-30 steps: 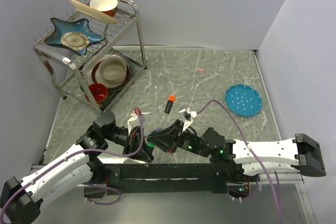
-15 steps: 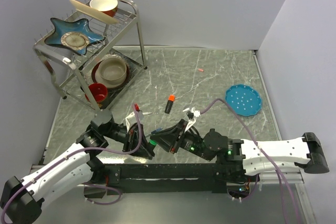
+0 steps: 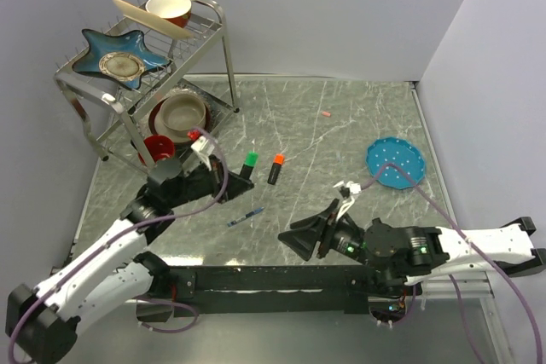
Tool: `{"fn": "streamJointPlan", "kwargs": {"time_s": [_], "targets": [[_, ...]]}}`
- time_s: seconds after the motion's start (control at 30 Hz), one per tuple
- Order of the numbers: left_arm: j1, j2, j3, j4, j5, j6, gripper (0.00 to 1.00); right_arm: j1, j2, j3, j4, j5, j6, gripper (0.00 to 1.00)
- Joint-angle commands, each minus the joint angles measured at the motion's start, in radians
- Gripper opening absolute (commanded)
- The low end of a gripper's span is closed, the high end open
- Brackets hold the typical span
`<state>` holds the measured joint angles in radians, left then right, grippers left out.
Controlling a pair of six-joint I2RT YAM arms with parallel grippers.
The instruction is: Insert the pens into the pen caps
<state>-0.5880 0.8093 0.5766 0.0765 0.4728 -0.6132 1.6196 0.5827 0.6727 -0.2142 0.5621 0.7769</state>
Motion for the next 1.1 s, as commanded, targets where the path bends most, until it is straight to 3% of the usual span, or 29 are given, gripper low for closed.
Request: {"fn": "streamJointPlan", "kwargs": {"time_s": [0.0,0.2,0.5,0.7,1.07], "targets": [[-0.019,0.152,0.095,-0.038,-0.259,0.013,0.01,0.003,-0.092,0.005,-0.149,0.119,0.065,0.74],[-0.07,0.512,0.264,-0.113,-0.532,0.075,0.01,0.002,-0.191,-0.039,-0.212,0.145,0.099,0.77],[-0.072,0.911,0.531,-0.156,-0.632,0.095,0.01,0.003,-0.291,-0.041,-0.336,0.174,0.148,0.78],[-0.081,1.022,0.571,-0.179,-0.643,0.075,0.03,0.003,-0.326,-0.042,-0.375,0.194,0.16,0.78],[-0.104,1.064,0.546,-0.193,-0.643,0.047,0.23,0.003,-0.319,-0.001,-0.462,0.271,0.188,0.78]]}}
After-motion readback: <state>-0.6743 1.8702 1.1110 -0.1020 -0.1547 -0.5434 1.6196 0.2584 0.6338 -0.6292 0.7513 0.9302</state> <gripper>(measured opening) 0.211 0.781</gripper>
